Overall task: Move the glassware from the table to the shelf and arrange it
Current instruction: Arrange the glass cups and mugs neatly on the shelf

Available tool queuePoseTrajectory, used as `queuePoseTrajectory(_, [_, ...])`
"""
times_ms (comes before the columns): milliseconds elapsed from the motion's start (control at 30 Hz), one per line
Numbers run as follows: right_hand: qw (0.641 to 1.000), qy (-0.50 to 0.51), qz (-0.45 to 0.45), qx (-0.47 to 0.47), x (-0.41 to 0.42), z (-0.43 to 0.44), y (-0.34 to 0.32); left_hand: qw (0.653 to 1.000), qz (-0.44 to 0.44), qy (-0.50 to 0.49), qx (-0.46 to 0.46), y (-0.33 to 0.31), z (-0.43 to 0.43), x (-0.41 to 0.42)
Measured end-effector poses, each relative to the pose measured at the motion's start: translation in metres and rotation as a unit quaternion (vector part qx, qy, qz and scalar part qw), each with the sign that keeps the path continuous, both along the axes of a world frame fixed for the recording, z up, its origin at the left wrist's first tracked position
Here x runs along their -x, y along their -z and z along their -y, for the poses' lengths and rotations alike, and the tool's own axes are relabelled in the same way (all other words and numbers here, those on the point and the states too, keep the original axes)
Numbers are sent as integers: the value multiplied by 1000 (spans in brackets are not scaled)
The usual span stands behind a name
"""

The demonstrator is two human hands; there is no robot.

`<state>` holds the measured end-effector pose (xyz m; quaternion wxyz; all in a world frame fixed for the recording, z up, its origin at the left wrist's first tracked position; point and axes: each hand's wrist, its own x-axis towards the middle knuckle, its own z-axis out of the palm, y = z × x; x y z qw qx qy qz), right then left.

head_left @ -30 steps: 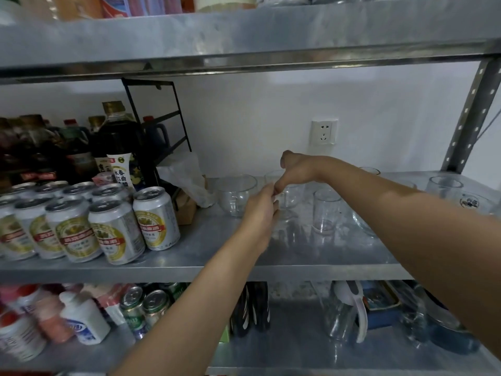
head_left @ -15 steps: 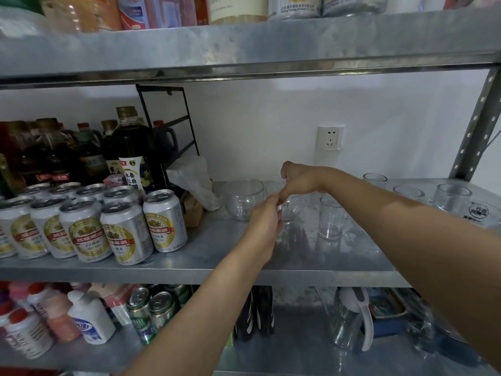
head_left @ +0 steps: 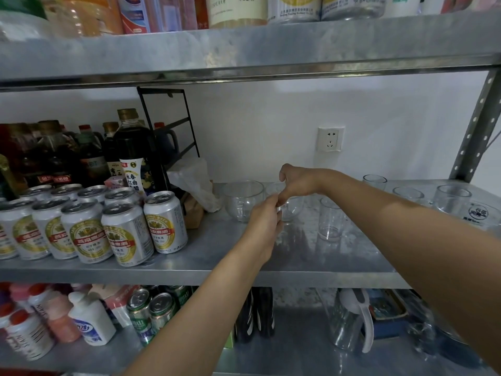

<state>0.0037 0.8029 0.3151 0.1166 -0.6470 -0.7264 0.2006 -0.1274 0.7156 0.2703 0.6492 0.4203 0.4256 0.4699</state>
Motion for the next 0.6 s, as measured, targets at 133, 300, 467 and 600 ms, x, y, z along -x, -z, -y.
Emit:
queuePoseTrajectory(133, [1000,1,-9,6,-2,0,1,1000,0,0,-14,1,1,0])
queuePoseTrajectory(300, [998,-4,-60,7,-8,6,-5,996,-35,-64,-45,-1,4,2])
queuePoseTrajectory(467, [993,20,-106,-54,-28,20,-24,985,28,-115,-127,-14,0,-5])
queuePoseTrajectory(600, [983,59,-155,-82,-57,33,-38,987,-16,-54,-150,-21,-8,-24])
